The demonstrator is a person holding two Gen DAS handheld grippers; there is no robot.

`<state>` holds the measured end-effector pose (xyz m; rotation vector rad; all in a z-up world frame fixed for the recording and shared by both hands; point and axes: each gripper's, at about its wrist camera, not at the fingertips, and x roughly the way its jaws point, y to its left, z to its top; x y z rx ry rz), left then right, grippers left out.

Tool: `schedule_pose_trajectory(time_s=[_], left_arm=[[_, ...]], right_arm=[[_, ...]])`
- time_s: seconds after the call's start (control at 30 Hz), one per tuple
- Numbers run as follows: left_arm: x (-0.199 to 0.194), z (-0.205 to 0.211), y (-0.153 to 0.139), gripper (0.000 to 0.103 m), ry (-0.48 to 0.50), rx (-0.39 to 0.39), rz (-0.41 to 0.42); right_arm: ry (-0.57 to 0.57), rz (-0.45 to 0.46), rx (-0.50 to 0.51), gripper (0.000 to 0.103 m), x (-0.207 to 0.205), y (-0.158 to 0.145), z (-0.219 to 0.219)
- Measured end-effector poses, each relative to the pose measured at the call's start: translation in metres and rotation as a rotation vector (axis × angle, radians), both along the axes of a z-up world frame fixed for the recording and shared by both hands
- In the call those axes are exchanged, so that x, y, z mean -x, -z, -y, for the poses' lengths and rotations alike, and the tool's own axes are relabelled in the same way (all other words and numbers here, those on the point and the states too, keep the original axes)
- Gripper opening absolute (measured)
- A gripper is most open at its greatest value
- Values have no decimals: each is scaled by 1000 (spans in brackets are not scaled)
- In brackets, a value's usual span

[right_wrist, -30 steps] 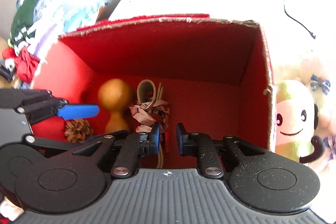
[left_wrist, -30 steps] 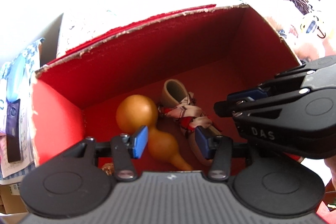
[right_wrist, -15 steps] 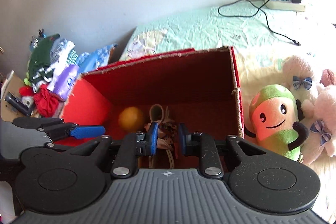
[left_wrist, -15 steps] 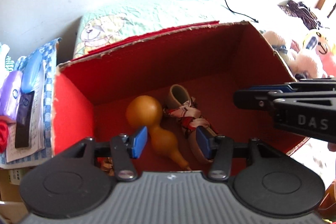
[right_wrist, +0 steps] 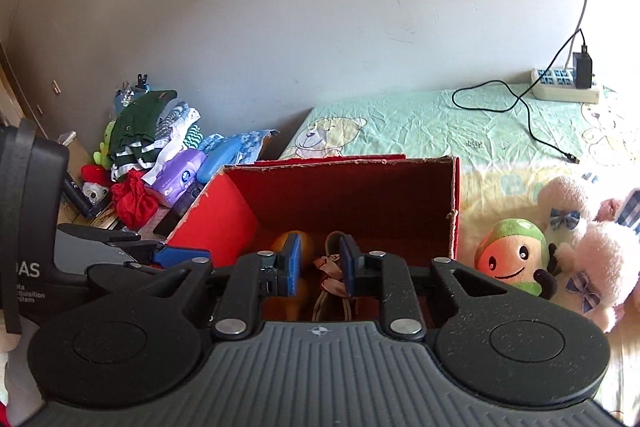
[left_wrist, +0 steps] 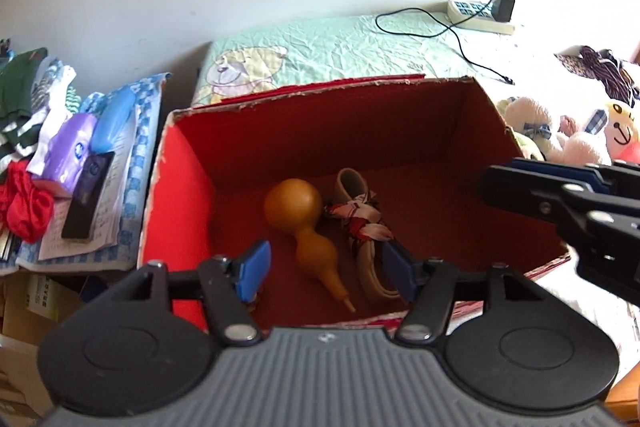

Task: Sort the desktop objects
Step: 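Lift the open right gripper out of the box, then move the right gripper down to the clear tape roll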

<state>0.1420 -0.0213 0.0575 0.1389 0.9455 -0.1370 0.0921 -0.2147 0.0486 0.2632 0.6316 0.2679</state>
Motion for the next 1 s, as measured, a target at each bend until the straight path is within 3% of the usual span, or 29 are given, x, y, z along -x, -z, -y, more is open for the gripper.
schedule_pose_trajectory(time_s=[0.1, 0.17, 0.3, 0.57, 0.77, 1.0], left_arm=[[12, 4, -7, 68, -24, 26, 14], [21, 5, -11, 73, -35, 44, 25], [40, 1, -11, 72, -48, 77, 10], [75, 0, 16, 62, -72, 72, -48], [77, 1, 53, 46, -94, 41, -145], [69, -1, 73, 40, -83, 37, -183]], right_arm=[[-11, 32, -11, 32, 19, -11, 12], [-22, 37, -21, 33, 28, -14, 19], [-61, 21, -43, 33, 42, -9, 27], [-136, -115, -83, 33, 53, 36, 11], [-141, -237, -117, 32, 42, 66, -3], [-148, -334, -111, 32, 24, 85, -18]])
